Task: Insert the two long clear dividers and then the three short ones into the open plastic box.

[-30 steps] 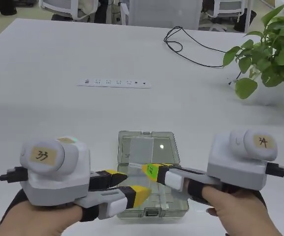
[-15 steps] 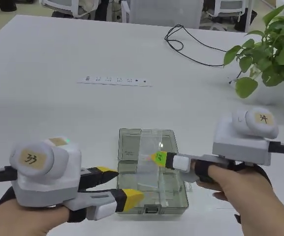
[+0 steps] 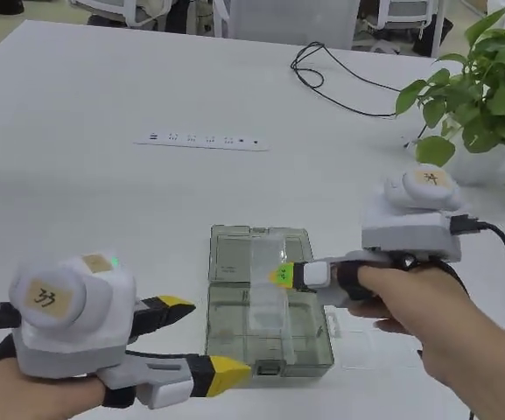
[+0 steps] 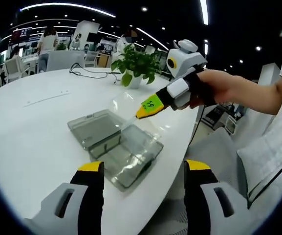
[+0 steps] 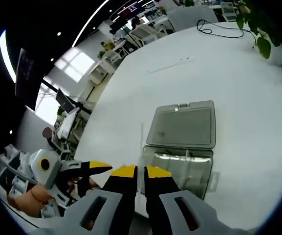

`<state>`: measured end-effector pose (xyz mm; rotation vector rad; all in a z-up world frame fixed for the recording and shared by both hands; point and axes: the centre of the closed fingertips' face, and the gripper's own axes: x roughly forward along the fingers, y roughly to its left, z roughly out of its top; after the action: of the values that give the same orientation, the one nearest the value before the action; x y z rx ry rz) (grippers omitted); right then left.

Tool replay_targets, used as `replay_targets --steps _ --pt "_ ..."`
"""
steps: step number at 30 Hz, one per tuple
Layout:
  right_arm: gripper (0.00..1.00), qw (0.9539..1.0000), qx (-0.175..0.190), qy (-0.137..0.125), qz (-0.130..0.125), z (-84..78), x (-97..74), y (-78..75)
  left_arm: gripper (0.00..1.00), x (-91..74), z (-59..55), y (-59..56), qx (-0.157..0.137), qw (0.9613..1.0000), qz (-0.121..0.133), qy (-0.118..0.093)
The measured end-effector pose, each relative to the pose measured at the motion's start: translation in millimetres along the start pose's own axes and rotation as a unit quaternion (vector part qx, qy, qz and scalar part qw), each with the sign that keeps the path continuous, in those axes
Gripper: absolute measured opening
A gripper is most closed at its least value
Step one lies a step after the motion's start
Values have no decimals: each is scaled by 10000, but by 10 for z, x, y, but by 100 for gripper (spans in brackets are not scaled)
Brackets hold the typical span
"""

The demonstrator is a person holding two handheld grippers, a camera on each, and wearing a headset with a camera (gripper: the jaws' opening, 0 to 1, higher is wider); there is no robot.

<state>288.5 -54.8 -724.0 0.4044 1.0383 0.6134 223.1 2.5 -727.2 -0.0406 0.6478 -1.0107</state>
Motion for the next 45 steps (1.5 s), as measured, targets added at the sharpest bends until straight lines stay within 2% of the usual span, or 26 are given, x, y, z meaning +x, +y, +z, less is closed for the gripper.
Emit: replay_targets --steps 4,9,14,21,30,38,45 --pt "7 9994 16 337 -116 -49 57 -33 72 9 -50 2 127 9999 -62 50" --pt "7 9979 166 578 -239 -90 125 -92 78 2 -135 15 194 9996 -101 163" --pt "7 9952 373 836 -349 -179 181 -139 81 -5 -180 -1 211 9995 -163 197" --pt "7 9906 461 1162 -551 -295 258 -194 84 9 -220 -21 282 9989 -260 266" --pt "7 9874 491 1288 -773 -353 309 -267 84 -4 -224 -16 274 9989 -313 225" --pt "7 9858 601 1324 -841 -387 361 -314 83 -21 -232 -16 247 9989 -332 206" --pt "7 9851 511 1378 -889 -399 388 -310 82 -23 -226 -13 208 9991 -335 179"
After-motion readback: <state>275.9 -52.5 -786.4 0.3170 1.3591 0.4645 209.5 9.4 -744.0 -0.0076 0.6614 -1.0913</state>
